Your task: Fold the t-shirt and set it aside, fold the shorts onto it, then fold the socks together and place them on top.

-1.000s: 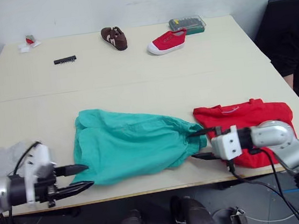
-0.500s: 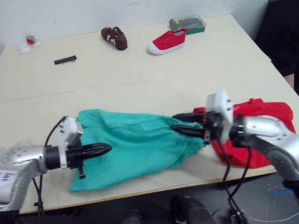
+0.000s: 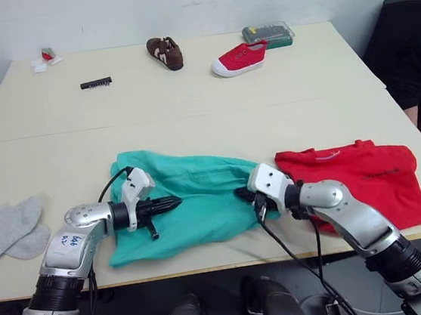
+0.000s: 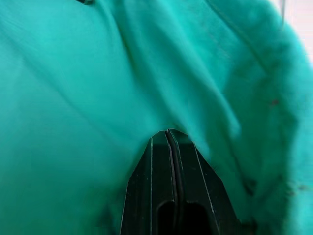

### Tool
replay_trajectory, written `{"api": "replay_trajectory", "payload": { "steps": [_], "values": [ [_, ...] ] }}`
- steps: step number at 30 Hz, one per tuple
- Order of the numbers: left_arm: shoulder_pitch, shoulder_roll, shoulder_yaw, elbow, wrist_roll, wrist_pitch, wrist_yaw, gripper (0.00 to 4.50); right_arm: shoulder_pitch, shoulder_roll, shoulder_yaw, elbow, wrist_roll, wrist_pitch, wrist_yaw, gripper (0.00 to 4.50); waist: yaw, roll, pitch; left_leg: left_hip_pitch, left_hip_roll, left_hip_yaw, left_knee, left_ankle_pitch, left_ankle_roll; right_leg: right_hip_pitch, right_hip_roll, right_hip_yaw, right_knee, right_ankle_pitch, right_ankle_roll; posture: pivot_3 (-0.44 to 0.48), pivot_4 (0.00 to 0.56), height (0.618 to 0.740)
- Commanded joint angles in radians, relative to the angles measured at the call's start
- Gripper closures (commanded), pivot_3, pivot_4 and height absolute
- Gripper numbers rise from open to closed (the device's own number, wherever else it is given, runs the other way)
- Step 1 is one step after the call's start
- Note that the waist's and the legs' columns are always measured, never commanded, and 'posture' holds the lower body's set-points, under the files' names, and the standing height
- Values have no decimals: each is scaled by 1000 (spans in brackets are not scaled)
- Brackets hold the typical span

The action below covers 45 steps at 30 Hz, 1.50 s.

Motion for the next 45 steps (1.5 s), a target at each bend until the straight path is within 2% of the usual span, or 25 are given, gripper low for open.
{"api": "replay_trajectory", "payload": {
  "steps": [1, 7, 9, 13, 15, 21, 25, 30, 34, 37, 41, 45],
  "values": [
    [12, 5, 13, 12, 17, -24, -7, 4500, 47, -48, -88, 13, -22, -23, 7, 4483, 4, 0, 0, 0, 0, 0, 0, 0, 0, 0, 0, 0, 0, 0, 0, 0, 150, 740],
    [29, 13, 32, 9, 17, -42, -20, 4500, 97, -36, -208, -93, 74, -33, 39, 4483, 6, 0, 0, 0, 0, 0, 0, 0, 0, 1, 0, 0, 0, 0, 0, 0, 150, 740],
    [28, 12, 58, -24, -19, -31, -39, 4500, 89, -25, -223, -147, 111, -29, 59, 4483, 2, 0, 0, 0, 1, 0, 0, 0, 0, 1, 0, 0, 0, 0, 0, 0, 150, 740],
    [1, 12, 107, -136, -149, 69, -79, 4500, 47, 14, -196, -209, 135, 5, 71, 4483, -3, 0, 0, 0, 2, -1, 0, 0, -1, 1, 1, -1, 0, 0, 0, 0, 150, 740],
    [-59, -15, 89, -126, -132, 80, -44, 4500, 6, 59, -130, -159, 78, -9, 57, 4483, -2, 0, 0, 0, 2, -1, 0, 0, -1, 1, 1, -1, 0, 0, 0, 0, 150, 740],
    [-218, -104, -20, 135, 66, -42, 60, 4500, -60, 124, -23, 32, -104, -25, -17, 4483, 7, 0, -1, 0, -1, -1, 0, 0, 0, 1, 0, -1, 0, 0, 0, 0, 150, 740],
    [-292, -142, -18, 351, 161, -165, 134, 4500, -26, 112, -76, 52, -136, 23, -72, 4483, 4, 0, 0, -2, -1, -1, 0, 1, 1, 1, 0, -2, 0, 1, 1, 0, 150, 740],
    [-302, -115, 20, 467, 191, -233, 154, 4500, 76, 73, -204, -62, -69, 88, -64, 4483, 4, 0, -1, -2, 0, -1, 0, 1, 2, 1, 0, -4, 0, 1, 1, 0, 150, 740],
    [-279, -95, 79, 415, 109, -213, 65, 4500, 183, 55, -355, -263, 114, 197, -11, 4483, 4, 0, -1, -1, 0, -1, 0, 0, 2, 1, -2, -4, -2, 1, 1, 0, 150, 740],
    [-236, -58, 100, 291, 42, -152, -28, 4500, 236, 38, -469, -410, 254, 330, -8, 4483, 1, 0, -1, -1, 1, -2, 0, 0, 1, 1, -1, -4, -2, 1, 1, 0, 150, 740],
    [-156, 30, 121, 57, -67, -25, -144, 4500, 310, 50, -649, -591, 537, 596, -82, 4483, -2, 0, -1, -1, 2, -3, -1, -1, 0, 1, -1, -4, -2, 0, 0, 0, 150, 740],
    [-110, 112, 135, -80, -153, 69, -226, 4500, 405, 98, -774, -642, 844, 781, -246, 4483, 1, 0, -1, -1, 2, -4, -1, -1, 0, 2, -1, -3, -2, 0, -1, 0, 150, 740]
  ]
}}
